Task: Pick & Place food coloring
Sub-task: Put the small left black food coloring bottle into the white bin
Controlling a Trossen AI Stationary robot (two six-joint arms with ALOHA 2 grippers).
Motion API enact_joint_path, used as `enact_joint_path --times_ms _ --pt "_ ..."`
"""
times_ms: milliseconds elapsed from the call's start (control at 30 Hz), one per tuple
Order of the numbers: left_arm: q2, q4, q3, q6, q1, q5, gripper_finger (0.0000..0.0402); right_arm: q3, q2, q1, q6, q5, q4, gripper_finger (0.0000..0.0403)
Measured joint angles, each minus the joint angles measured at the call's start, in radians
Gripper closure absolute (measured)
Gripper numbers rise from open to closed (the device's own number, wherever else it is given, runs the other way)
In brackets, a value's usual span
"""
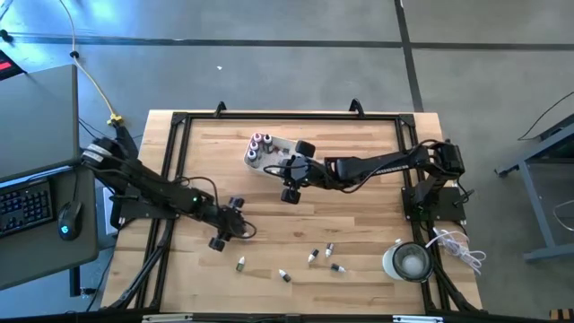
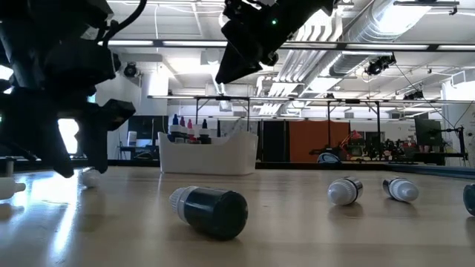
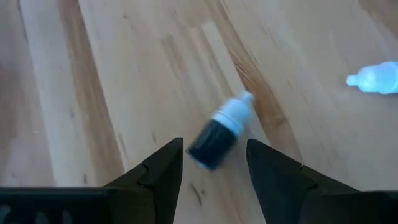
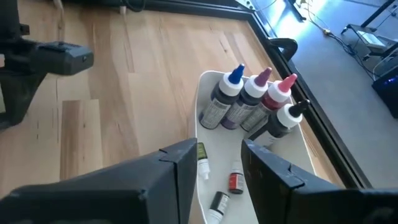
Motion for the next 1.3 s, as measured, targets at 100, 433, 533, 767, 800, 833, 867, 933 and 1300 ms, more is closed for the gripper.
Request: enact_joint_path --times_ms 100,433,533,767,800,833,867,933,1300 --pt "0.027 0.016 0.0 -0.001 0.0 0.013 0.0228 0.0 0.0 0.0 -0.002 0.0 -0.001 0.0284" --pt "0.09 0.129 0.001 -0.083 0.0 0.007 0.0228 0.0 0.0 -0.001 -0.046 0.005 -0.001 0.0284" --pt "0.09 0.135 0.001 -0.127 0.0 -0.004 0.0228 0.0 0.0 -0.001 -0.047 0.006 -0.001 0.0284" --pt "0.09 0.135 0.001 -0.165 0.0 -0.023 0.0236 0.0 0.0 -0.001 -0.064 0.006 -0.001 0.0284" --pt "0.09 0.135 0.001 -0.175 0.0 -0.028 0.0243 0.0 0.0 -0.001 -0.064 0.006 -0.001 0.0284" --pt "0.09 0.135 0.001 -0.187 0.0 -0.038 0.0251 0.0 0.0 -0.001 -0.064 0.006 -0.001 0.0284" --pt "0.09 0.134 0.001 -0.199 0.0 -0.047 0.0261 0.0 0.0 -0.001 -0.064 0.006 -0.001 0.0284" --pt "0.089 0.129 0.001 -0.213 0.0 -0.056 0.0283 0.0 0.0 -0.001 -0.063 0.006 -0.001 0.0284" --pt "0.088 0.144 0.045 -0.242 0.004 -0.252 0.0326 0.0 -0.04 0.0 -0.045 0.035 -0.161 0.0284"
